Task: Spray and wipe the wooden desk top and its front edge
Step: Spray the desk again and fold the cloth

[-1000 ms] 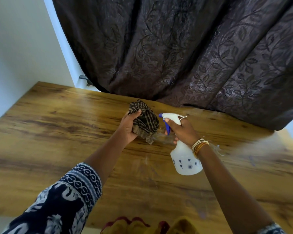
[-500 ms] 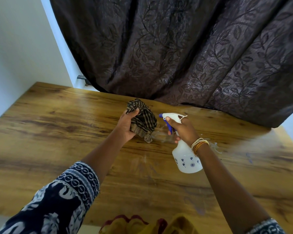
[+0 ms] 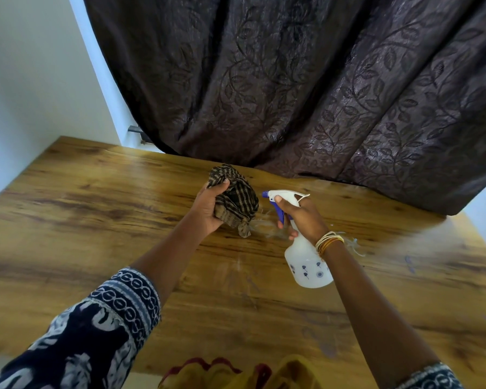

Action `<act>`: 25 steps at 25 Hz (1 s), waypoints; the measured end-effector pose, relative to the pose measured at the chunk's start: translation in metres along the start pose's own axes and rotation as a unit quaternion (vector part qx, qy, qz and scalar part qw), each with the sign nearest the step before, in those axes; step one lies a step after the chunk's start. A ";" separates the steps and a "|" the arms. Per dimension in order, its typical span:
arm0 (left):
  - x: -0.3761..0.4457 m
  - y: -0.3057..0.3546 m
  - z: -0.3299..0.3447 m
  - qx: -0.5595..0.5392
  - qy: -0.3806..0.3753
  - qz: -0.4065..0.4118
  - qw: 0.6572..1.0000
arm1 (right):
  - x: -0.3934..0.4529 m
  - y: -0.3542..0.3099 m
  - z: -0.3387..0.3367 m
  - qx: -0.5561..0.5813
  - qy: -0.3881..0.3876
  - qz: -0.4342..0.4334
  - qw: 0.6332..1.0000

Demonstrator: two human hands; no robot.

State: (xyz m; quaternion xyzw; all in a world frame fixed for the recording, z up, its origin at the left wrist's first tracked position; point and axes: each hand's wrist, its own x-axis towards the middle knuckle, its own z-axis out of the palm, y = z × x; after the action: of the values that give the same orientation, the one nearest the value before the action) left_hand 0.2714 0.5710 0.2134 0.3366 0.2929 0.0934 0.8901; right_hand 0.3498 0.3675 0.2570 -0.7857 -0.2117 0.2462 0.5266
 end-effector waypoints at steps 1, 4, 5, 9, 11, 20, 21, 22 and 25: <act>-0.001 0.000 0.000 -0.002 -0.001 0.001 1.000 | 0.000 0.000 0.000 0.005 -0.006 -0.005 1.000; -0.002 0.002 -0.001 -0.009 -0.005 0.009 1.000 | 0.002 0.000 -0.001 0.014 -0.023 -0.011 1.000; -0.002 0.002 -0.002 -0.013 -0.004 0.010 1.000 | 0.003 0.002 0.000 0.011 -0.024 -0.011 1.000; -0.009 0.008 -0.006 -0.029 -0.005 0.010 1.000 | 0.008 0.004 0.007 0.023 -0.013 0.011 1.000; -0.013 0.014 -0.012 -0.036 -0.002 0.016 0.999 | 0.009 -0.003 0.013 0.046 -0.048 0.011 0.998; -0.057 0.077 -0.107 -0.047 0.089 0.052 0.994 | 0.065 -0.073 0.105 0.140 -0.110 -0.017 0.984; -0.064 0.082 -0.117 -0.043 0.098 0.048 0.993 | 0.074 -0.078 0.118 0.146 -0.105 -0.025 0.983; -0.072 0.088 -0.128 -0.040 0.111 0.055 0.991 | 0.085 -0.084 0.135 0.143 -0.104 -0.043 0.983; -0.098 0.106 -0.161 -0.052 0.137 0.071 0.987 | 0.115 -0.104 0.196 0.097 -0.111 -0.110 0.983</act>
State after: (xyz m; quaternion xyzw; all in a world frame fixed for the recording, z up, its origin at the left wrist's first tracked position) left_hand 0.1014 0.7032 0.2302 0.2939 0.3821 0.2170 0.8489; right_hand 0.3134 0.6142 0.2716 -0.6706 -0.3288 0.2918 0.5976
